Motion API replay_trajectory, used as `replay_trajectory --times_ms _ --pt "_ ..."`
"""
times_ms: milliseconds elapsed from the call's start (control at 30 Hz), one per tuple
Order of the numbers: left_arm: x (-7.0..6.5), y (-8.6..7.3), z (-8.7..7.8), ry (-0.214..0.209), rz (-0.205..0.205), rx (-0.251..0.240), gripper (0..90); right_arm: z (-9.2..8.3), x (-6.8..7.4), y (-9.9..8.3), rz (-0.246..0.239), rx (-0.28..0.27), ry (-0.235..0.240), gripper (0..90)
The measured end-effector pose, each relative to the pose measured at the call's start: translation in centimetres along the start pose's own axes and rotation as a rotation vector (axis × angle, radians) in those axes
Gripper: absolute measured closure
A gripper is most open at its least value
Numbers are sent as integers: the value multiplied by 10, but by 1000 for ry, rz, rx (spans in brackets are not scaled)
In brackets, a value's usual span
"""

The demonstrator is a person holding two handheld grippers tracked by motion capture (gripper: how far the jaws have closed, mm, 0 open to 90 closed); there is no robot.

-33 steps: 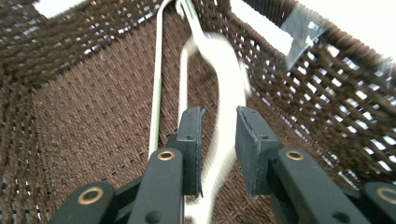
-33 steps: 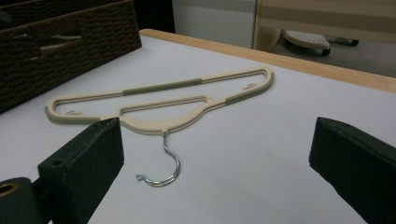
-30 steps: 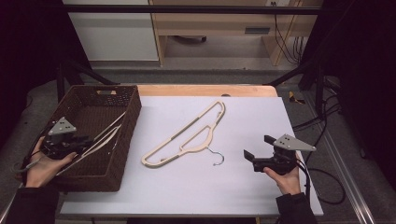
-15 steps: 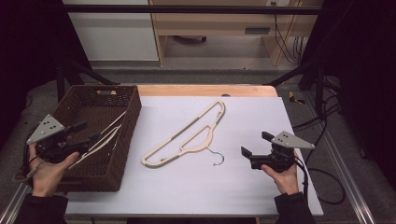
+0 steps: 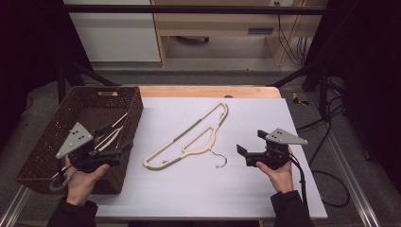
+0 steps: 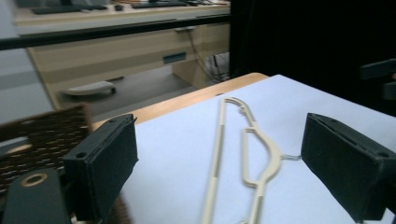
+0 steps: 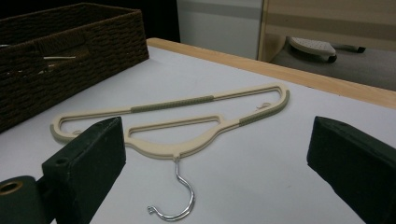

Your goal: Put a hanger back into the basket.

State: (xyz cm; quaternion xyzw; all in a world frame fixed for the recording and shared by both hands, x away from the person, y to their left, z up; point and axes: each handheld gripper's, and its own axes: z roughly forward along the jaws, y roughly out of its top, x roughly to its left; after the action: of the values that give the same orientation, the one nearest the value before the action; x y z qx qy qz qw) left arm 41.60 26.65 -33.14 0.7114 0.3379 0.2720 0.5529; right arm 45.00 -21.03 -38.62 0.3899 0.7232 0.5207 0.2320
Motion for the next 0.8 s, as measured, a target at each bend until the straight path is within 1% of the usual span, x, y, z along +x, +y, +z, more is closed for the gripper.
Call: replay_trajectory --times_ms 33,67,100,133,167,200,233,267,300,333,367,400,433,500,533,600,633,700,733,767,800 --pt "0 0 0 0 0 0 98 3 1 0 -1 1 6 48" --pt "-6 -2 7 -18 9 12 98 5 2 1 2 1 6 49" --pt "-10 -4 11 -28 8 18 93 7 3 1 2 3 10 49" --pt "-13 -6 15 -36 5 15 92 9 3 1 -3 3 13 49" --pt "-13 -6 15 -36 5 15 95 9 3 1 -3 3 13 49" --pt "-16 -9 20 -48 7 17 95 12 4 2 -5 6 15 49" --pt "-20 -13 27 -64 5 35 94 17 6 2 1 10 23 51" --pt "-22 -16 31 -72 5 50 93 18 5 2 1 10 33 52" --pt "-24 -19 34 -77 6 58 91 20 6 2 11 8 40 54" --pt "-24 -19 34 -77 6 58 91 20 6 2 11 8 40 54" --pt "-27 -24 39 -91 -3 77 94 24 6 1 16 12 40 56" --pt "-27 -24 39 -91 -3 77 92 24 6 1 16 12 40 56" --pt "-30 -27 43 -98 11 97 89 28 6 0 24 12 41 61" --pt "-33 -29 45 -108 26 110 91 32 8 -2 28 19 46 63" --pt "-34 -29 46 -114 33 114 88 34 8 -3 18 28 48 64" --pt "-35 -29 47 -116 31 112 87 37 9 -4 17 34 42 67" --pt "-35 -31 49 -128 35 120 87 43 10 -6 10 56 43 71" --pt "-36 -32 50 -123 36 121 88 45 11 -7 10 62 43 73" --pt "-37 -35 52 -130 32 132 88 51 12 -8 13 75 45 80" --pt "-39 -39 56 -135 33 146 88 53 12 -8 17 80 49 79" --pt "-39 -39 56 -135 33 146 88 53 12 -8 17 80 49 79"
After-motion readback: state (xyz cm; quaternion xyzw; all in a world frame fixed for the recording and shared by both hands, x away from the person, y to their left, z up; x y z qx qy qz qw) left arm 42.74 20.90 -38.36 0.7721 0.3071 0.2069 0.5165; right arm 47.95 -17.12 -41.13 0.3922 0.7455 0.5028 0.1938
